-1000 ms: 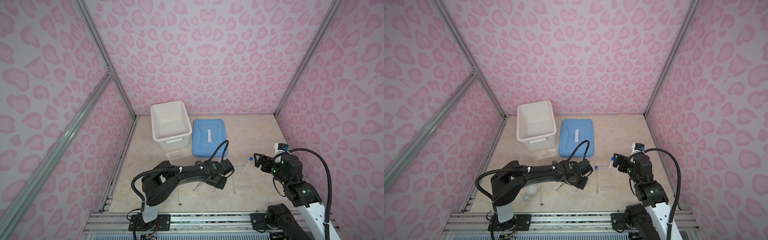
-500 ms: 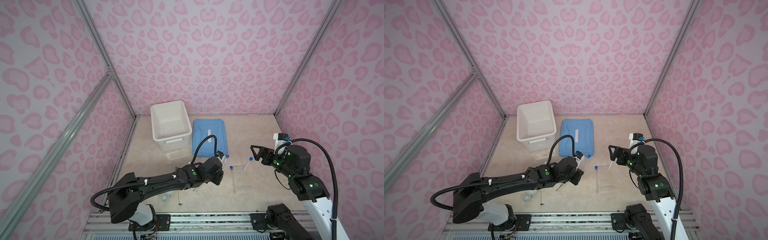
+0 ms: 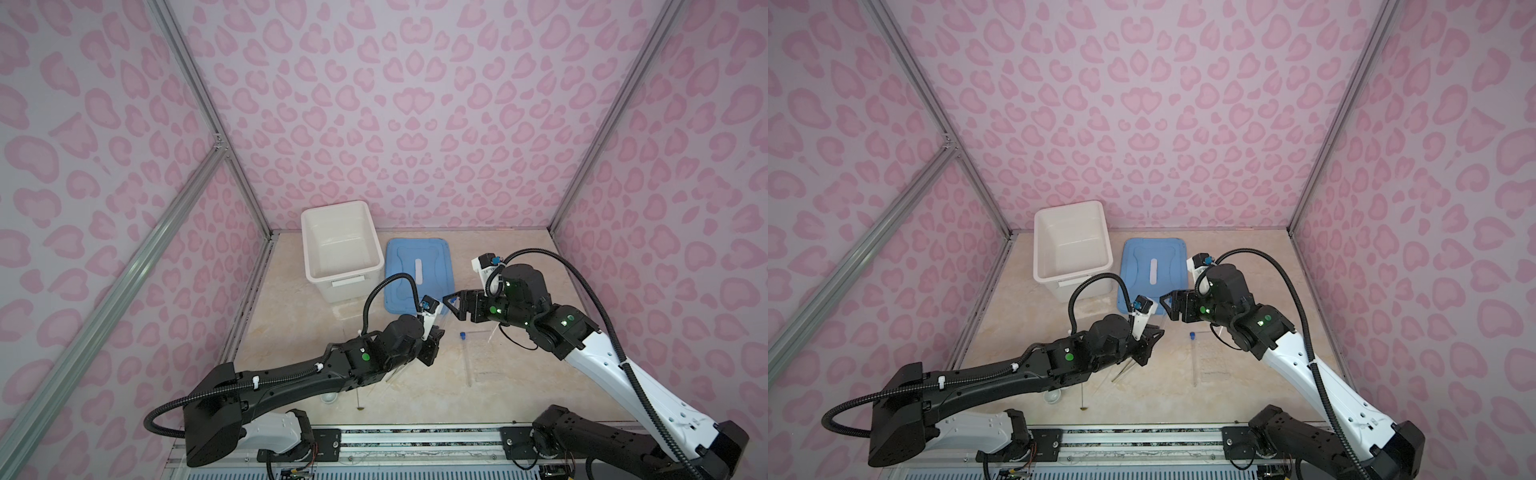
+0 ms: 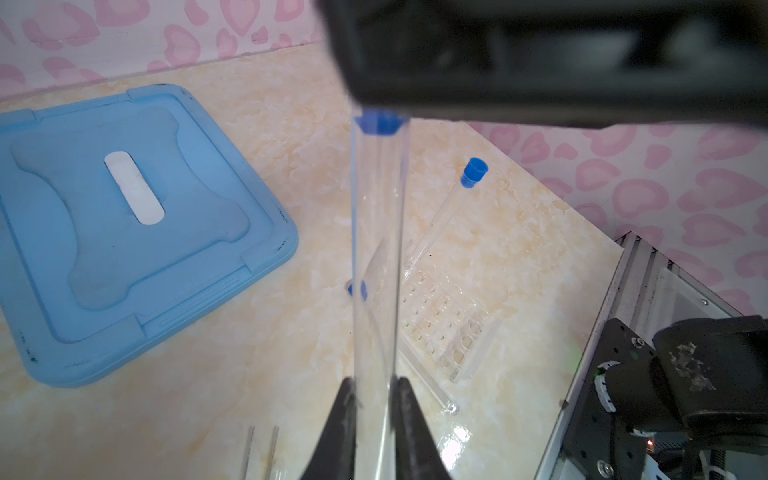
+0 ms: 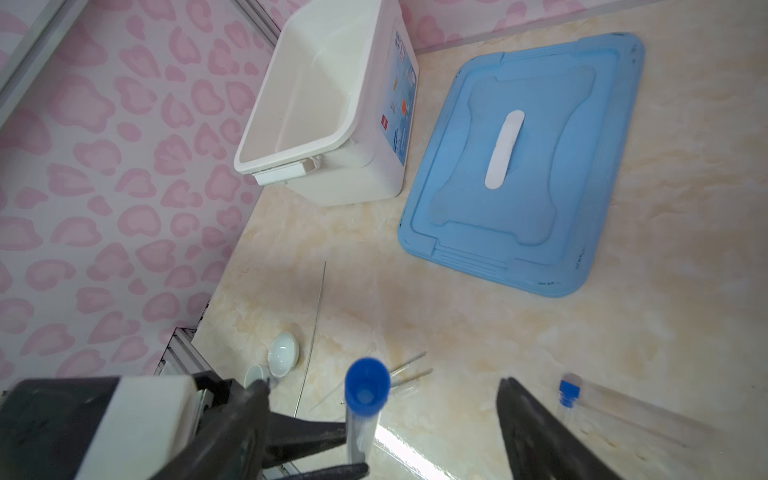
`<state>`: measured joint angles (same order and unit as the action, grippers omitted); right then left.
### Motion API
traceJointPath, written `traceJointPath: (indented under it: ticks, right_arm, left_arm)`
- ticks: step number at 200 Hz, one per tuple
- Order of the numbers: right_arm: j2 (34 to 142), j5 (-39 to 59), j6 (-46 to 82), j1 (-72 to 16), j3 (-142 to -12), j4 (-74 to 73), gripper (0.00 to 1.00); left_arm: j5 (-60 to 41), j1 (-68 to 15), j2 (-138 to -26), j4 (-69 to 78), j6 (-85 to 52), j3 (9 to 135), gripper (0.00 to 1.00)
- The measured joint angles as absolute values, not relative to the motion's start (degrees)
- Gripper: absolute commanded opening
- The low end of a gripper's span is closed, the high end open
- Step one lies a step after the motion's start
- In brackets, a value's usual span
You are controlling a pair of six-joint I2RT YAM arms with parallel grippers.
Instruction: Organize the chemistry lab equipment
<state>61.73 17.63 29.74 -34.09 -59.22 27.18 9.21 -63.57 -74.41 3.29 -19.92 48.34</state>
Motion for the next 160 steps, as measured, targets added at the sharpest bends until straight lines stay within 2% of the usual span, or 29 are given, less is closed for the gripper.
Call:
traceJointPath:
  ticks: [36,60,86,160]
  right_arm:
    - [62.72,18.17,31.33,-34.76,-58.15,23.11,0.52]
    - [62.67,18.26,32.01,-34.76,-57.82,21.71,0.40]
    - [62.52,18.28,32.36,-34.59,-57.28,20.91,0.30]
    - [62.35,20.12,33.61,-34.11,-56.07,19.88,0.16]
  left_arm:
    - [9.26,-63.77,-73.89,3.46,-19.88,48.07,0.15]
    - [9.41,-63.77,-73.89,3.49,-19.55,48.07,0.15]
    - [9.63,-63.77,-73.89,3.46,-19.49,48.07,0.14]
    - [9.63,-63.77,-74.04,3.11,-19.44,48.18,0.14]
